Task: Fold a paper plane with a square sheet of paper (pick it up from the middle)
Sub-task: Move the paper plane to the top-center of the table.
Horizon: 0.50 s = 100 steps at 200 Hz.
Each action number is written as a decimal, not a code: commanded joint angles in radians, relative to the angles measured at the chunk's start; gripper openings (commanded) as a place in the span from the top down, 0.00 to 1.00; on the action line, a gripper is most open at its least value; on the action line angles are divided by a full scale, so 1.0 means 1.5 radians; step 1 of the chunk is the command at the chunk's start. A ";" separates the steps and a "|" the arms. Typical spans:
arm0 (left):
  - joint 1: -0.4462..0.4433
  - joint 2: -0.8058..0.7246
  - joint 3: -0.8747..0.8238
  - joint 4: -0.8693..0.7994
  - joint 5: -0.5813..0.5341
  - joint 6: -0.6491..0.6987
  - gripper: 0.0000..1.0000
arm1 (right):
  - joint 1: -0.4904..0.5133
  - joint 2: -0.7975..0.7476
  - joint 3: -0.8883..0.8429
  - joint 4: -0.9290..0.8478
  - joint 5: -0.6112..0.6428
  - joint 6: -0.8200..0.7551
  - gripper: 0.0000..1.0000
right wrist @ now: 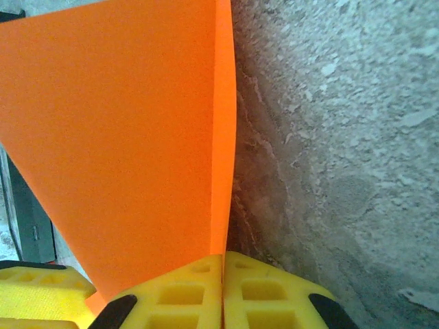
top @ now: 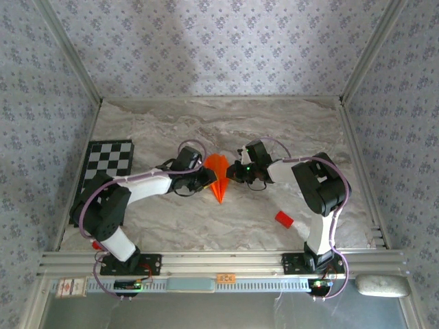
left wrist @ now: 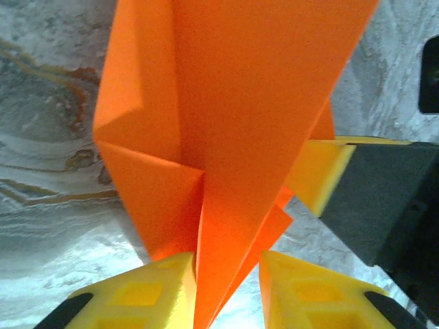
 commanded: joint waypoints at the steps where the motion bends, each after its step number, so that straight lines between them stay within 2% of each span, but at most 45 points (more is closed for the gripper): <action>1: -0.006 0.011 0.019 0.009 0.020 0.012 0.71 | 0.003 -0.017 0.011 -0.017 0.009 0.002 0.91; 47: -0.019 0.039 0.051 -0.018 0.029 0.040 0.69 | 0.003 -0.021 0.014 -0.015 0.005 0.007 0.91; 100: -0.042 0.064 0.104 -0.125 -0.039 0.068 0.67 | 0.004 -0.037 0.014 -0.025 -0.002 0.011 0.91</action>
